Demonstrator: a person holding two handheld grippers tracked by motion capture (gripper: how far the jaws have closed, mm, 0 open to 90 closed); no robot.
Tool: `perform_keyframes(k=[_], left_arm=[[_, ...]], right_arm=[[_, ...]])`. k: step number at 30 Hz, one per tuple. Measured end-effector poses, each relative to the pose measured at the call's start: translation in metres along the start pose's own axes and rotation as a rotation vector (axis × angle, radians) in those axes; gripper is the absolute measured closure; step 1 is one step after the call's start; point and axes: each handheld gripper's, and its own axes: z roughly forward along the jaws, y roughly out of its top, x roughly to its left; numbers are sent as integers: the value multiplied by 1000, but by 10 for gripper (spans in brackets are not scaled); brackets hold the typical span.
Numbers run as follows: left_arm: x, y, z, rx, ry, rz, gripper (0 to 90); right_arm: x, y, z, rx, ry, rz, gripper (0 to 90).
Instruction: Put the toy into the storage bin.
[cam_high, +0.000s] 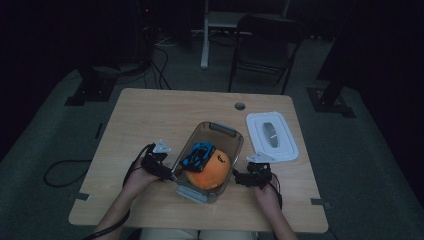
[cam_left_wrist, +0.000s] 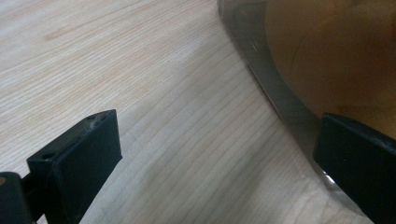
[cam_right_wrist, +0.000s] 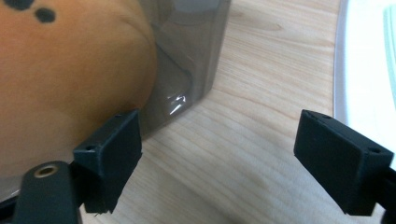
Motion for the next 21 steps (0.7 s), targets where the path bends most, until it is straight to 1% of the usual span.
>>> perform_keyframes(k=[2,3,7,9,12,14,15,16,18,19,20,21], left_arm=[[-2,0,-2,6,9,3,16],[-3,0,-2,7,13,5,16],[-5,-2,-6,13,28,10,16],[-7,-4,-9,13,21,3,16],[-9,-7,-13,7,21,3,16],[-10,-8,-14,3,15,6,16],[-10,-9,-15,3,13,9,16],[-10,-9,-15,-1,15,11,16],[-9,-10,-14,-8,9,8,15],[-9,-11,-14,-15,6,8,16],[-8,-12,-13,-23,2,8,16],[-8,-13,-13,-25,-8,0,16]], right_arm=[[-3,1,2,10,21,-6,149],[-4,2,3,5,30,-10,149],[-4,5,10,2,45,5,153],[-2,7,15,14,56,-11,153],[0,10,20,26,64,-33,152],[0,11,22,32,71,-33,148],[-1,12,21,32,78,-30,129],[-4,12,20,33,93,-23,132],[-8,13,15,17,91,-21,134],[-12,13,12,15,79,-25,133],[-15,13,8,8,50,-33,128],[-19,12,4,-13,19,-40,127]])
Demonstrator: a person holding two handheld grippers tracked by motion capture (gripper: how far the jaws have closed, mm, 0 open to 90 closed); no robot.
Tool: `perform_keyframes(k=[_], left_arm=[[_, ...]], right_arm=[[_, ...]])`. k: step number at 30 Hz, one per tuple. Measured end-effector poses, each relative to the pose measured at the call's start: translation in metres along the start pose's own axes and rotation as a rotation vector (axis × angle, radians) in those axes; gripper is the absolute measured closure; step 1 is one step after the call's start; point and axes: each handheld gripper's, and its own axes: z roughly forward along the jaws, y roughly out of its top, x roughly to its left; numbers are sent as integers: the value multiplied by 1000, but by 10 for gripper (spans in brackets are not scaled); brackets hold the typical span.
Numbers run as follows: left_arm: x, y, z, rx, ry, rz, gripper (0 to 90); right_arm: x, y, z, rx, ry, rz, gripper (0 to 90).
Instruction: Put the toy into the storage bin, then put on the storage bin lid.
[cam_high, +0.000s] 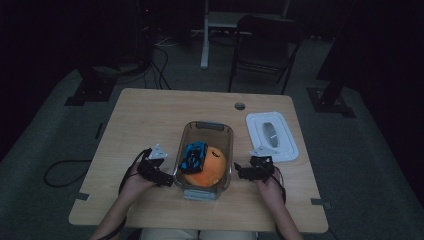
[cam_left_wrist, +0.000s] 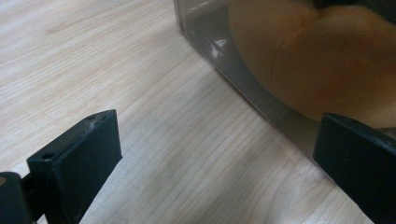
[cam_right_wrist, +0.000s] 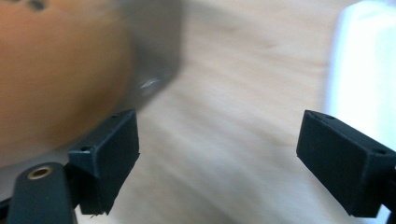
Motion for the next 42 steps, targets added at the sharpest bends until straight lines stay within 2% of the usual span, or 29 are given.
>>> perform_keyframes(k=[3,4,6,8,11,13,17,19,21,22,24,28,32,35,37,40,42], left_arm=[[1,-3,2,-8,-21,-11,16],[1,-4,2,-10,-21,-8,16],[1,-4,3,-9,-15,-3,16],[1,-3,4,-6,-10,8,16],[0,-3,4,-5,0,19,16],[0,-2,3,-6,2,20,16],[3,-3,5,-24,0,5,16],[5,-3,6,-25,1,-2,16],[7,-3,9,-31,0,-8,16],[8,-3,10,-34,-2,-9,16],[9,-3,12,-37,-6,-18,16],[11,-1,14,-35,-4,-6,16],[11,1,14,-42,7,7,16],[13,2,14,-47,5,-4,16],[13,3,14,-48,8,-5,16],[13,4,15,-42,12,1,16],[14,4,15,-40,13,1,16]], right_arm=[[-15,0,-13,-15,-12,47,126],[-23,0,-19,-24,-19,83,126],[-33,1,-25,-17,-51,120,120],[-42,4,-31,6,-130,107,111],[-56,6,-36,-15,-122,153,112],[-60,8,-36,-13,-144,154,122],[-70,14,-32,-20,-178,165,199],[-76,15,-27,-14,-209,161,206],[-78,16,-25,-11,-211,167,216],[-86,16,-19,-6,-236,183,230],[-94,16,-12,10,-239,196,230],[-107,16,-1,41,-255,217,231],[-117,15,8,66,-247,235,239],[-122,15,14,76,-245,248,269],[-125,14,19,90,-259,239,308],[-127,15,24,104,-244,239,399],[-128,16,27,122,-244,232,514]])
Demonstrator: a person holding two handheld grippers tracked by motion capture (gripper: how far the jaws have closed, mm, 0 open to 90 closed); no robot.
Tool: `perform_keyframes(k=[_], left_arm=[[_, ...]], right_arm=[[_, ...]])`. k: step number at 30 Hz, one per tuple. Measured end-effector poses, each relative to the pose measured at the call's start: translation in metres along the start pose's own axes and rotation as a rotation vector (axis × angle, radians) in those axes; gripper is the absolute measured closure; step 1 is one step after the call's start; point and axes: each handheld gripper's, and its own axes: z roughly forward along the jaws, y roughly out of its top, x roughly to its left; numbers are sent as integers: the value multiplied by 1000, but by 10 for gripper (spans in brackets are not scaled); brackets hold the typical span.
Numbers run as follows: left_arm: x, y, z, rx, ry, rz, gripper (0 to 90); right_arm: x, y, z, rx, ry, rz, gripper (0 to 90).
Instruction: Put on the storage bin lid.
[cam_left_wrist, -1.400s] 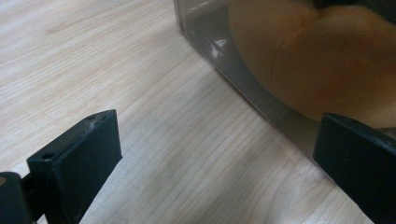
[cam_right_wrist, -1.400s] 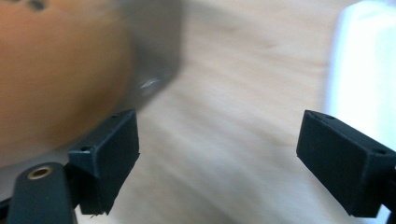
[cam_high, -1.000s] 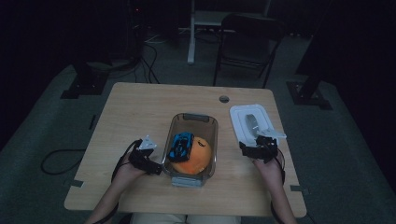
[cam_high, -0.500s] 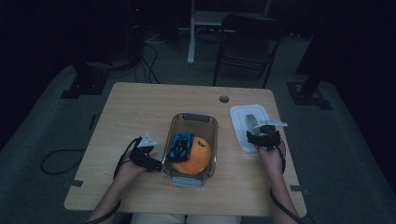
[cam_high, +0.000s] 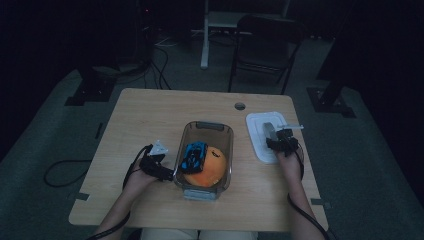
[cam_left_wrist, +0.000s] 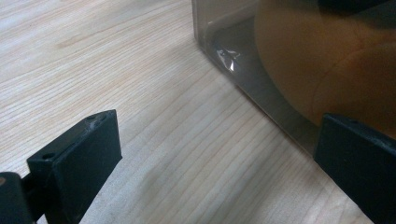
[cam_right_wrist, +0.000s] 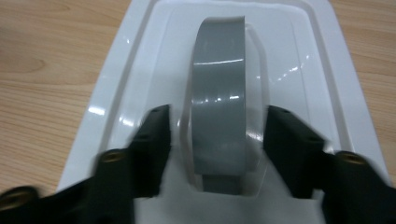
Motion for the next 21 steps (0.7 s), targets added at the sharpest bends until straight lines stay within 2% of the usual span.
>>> perform_keyframes(k=[3,8,10,15,21], left_arm=[[0,1,0,2,2,-2,16],[1,1,1,-1,3,-11,16],[0,2,1,0,8,-4,16],[-6,5,1,12,6,17,16],[-14,9,4,12,2,35,16]], right_arm=[[-1,2,2,9,19,3,655],[3,2,-2,22,-6,-31,670],[4,0,-7,13,2,-26,671],[7,-3,-27,-2,6,-16,672],[9,-5,-63,-57,8,-5,672]])
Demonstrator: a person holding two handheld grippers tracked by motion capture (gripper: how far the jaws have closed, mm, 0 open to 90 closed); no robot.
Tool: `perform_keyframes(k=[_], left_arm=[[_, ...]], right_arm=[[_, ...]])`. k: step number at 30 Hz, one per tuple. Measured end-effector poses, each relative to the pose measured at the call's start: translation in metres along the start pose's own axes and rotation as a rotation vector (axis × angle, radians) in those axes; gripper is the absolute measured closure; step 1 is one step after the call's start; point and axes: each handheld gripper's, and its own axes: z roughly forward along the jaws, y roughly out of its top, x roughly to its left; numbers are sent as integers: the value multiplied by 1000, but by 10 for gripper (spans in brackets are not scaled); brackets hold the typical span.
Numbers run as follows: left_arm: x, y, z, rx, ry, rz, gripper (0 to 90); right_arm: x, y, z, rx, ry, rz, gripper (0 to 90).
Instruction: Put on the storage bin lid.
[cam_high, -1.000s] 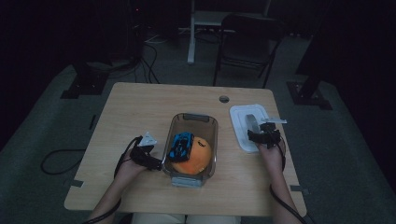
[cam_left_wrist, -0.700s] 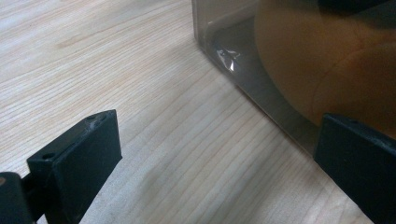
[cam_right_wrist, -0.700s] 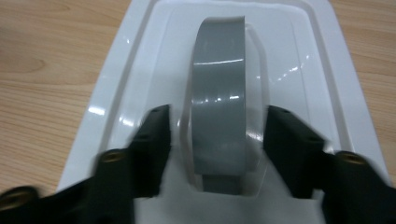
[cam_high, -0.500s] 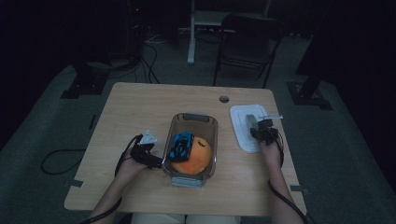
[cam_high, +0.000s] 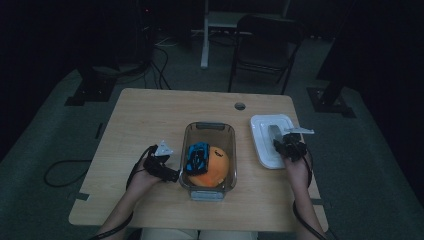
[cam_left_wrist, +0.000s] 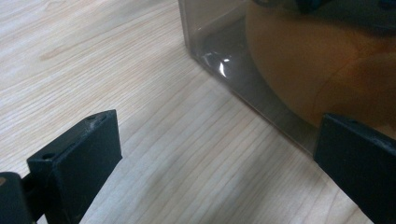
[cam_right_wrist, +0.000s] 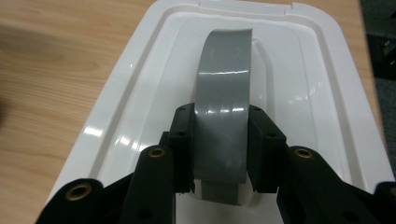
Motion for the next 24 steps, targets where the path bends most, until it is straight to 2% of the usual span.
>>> perform_keyframes(k=[2,3,4,5,10,15,20,24], left_arm=[[-2,1,1,-2,1,8,16],[-2,1,1,-2,1,8,16],[-4,3,2,2,4,14,16],[-4,3,2,3,8,19,16],[-10,7,6,0,4,18,16],[-17,10,11,-2,-7,27,16],[-26,15,15,-3,-9,49,16],[-30,20,20,3,-20,61,16]], right_arm=[[2,1,-14,-24,16,0,672],[2,1,-14,-24,16,0,672],[3,2,-22,-37,30,-3,672],[7,4,-34,-60,44,-14,672],[23,10,-67,-125,64,-46,672],[43,17,-97,-182,110,-73,672],[64,20,-115,-204,158,-97,672],[81,22,-119,-204,202,-126,672]])
